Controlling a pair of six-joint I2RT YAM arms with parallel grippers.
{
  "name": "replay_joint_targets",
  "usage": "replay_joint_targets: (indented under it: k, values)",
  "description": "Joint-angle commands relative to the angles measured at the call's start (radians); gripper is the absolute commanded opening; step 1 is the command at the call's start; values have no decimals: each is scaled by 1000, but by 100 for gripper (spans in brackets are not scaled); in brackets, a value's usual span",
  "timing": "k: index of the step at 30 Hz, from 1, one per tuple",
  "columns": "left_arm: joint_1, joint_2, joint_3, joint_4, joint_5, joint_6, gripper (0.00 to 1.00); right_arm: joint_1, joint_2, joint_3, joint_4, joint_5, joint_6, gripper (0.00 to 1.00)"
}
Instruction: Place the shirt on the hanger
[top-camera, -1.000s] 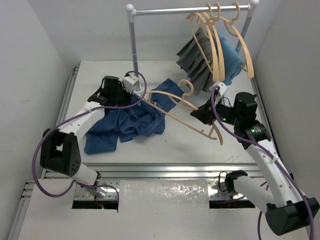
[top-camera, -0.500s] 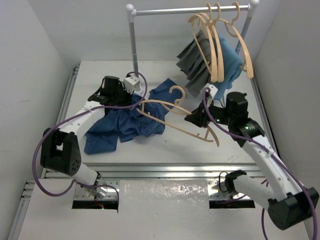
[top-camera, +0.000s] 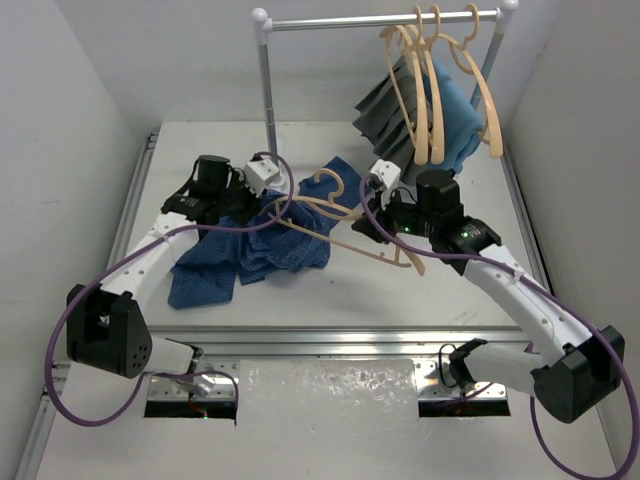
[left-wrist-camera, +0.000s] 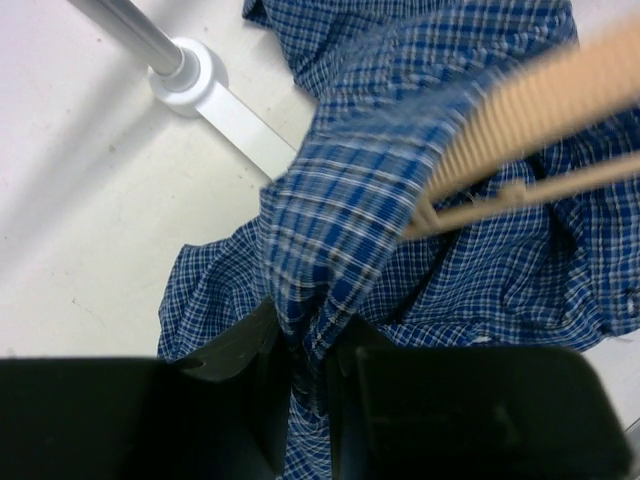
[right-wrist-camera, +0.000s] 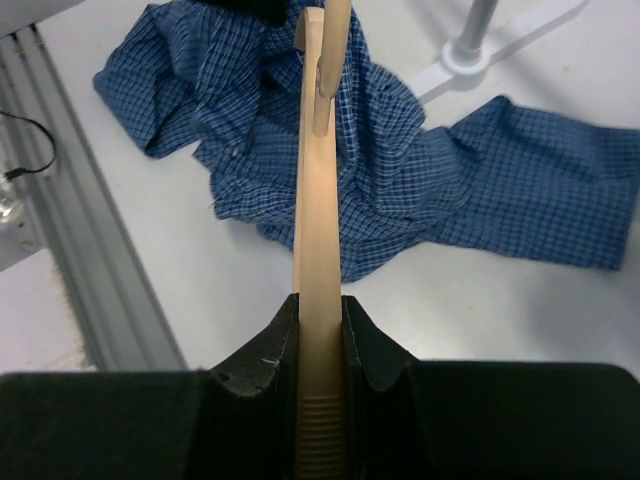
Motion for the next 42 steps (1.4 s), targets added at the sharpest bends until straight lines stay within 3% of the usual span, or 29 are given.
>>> replay_joint_targets:
  k: [1, 9, 16, 22, 27, 32, 36, 42]
  values:
    - [11, -26, -11, -16, 4, 54, 14, 7, -33, 44, 63, 65, -64, 0]
    - [9, -26, 32, -37, 85, 63, 19, 12, 9, 6, 153, -49, -109, 0]
    - [9, -42, 60, -45, 82, 52, 20, 12, 83, 1, 201, -292, -181, 0]
    - [11, -103, 23, 7, 0, 51, 20, 1, 100, 6, 117, -339, -251, 0]
    - [11, -154, 23, 42, 15, 36, 20, -5, 140, 11, 55, -418, -267, 0]
    - [4, -148, 49, 15, 110, 36, 24, 3, 210, 37, 77, -437, -248, 0]
    - [-6, -148, 46, 21, 93, 49, 26, 15, 246, 98, 34, -449, -267, 0]
    - [1, -151, 43, 82, -29, 28, 26, 3, 213, 71, 29, -256, -210, 0]
